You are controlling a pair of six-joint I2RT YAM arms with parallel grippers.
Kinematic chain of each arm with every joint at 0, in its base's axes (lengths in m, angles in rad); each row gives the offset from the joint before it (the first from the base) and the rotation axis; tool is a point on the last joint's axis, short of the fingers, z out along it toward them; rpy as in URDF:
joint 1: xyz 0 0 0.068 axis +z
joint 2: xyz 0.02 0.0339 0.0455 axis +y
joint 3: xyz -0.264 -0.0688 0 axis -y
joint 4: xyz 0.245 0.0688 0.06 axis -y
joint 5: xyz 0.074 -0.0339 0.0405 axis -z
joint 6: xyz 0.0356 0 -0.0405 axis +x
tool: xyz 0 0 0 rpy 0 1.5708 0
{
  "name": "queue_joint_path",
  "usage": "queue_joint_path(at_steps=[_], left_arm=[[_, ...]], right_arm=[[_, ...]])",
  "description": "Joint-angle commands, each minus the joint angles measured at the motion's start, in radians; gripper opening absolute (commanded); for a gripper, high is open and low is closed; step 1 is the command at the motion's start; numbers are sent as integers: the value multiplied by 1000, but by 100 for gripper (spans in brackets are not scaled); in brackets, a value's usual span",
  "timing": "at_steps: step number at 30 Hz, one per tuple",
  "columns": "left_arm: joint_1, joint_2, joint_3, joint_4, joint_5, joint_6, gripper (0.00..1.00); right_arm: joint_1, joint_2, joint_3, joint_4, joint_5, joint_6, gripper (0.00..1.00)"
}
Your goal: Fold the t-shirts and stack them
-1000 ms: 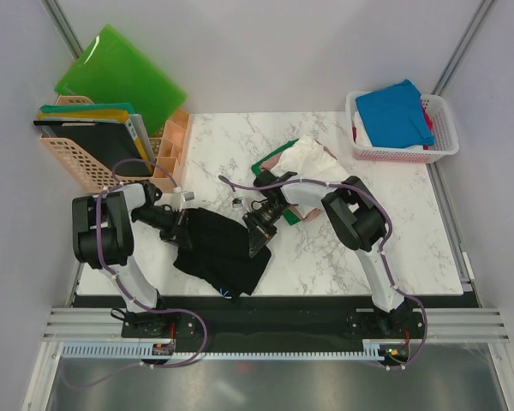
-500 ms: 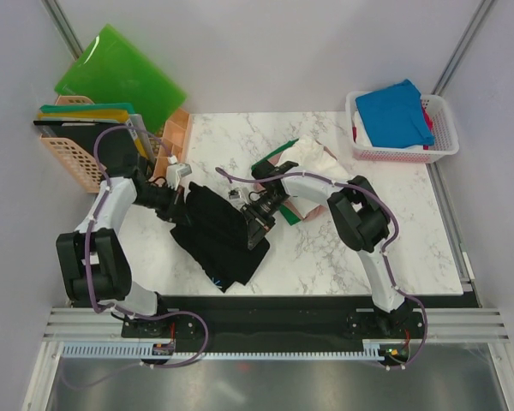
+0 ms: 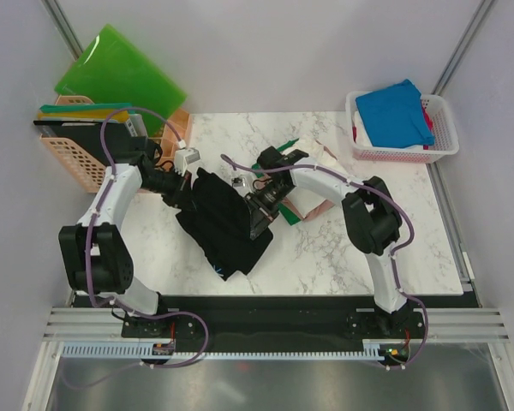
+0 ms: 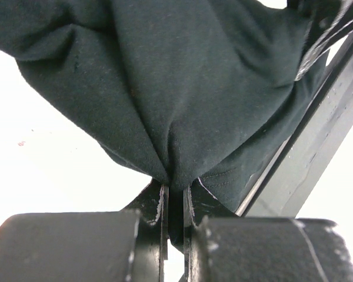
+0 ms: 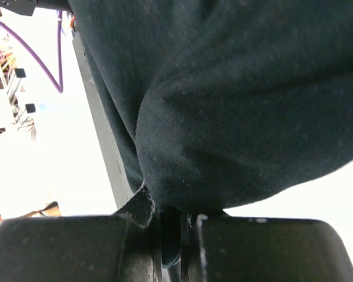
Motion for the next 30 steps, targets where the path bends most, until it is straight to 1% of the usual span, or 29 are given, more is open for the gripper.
queue_joint_path(at_steps=[1, 8, 10, 12, 15, 16, 19, 25, 30], left_arm=[[0, 52, 84, 19, 17, -35, 2], [-14, 124, 206, 18, 25, -73, 2], [-66, 146, 232, 18, 14, -90, 2], [-92, 166, 284, 19, -3, -102, 2], [-156, 240, 395, 8, -24, -139, 2], [-167, 241, 395, 8, -25, -145, 2], [-202, 304, 479, -5, -21, -164, 2], [-242, 403, 672, -35, -31, -199, 2], [-256, 517, 830, -99, -41, -197, 2]], right_arm=[[-43, -58, 23, -42, -27, -44, 0], [-97, -113, -6, -72, -13, -73, 0], [-107, -127, -8, -75, -13, -78, 0], [-123, -135, -3, -81, -6, -82, 0], [-161, -142, 3, -92, -4, -87, 0], [-170, -145, 3, -92, -4, -90, 0], [-195, -158, 4, -104, 14, -104, 0], [-322, -178, 41, -142, 31, -136, 0], [-426, -139, 148, -204, 34, -182, 0]])
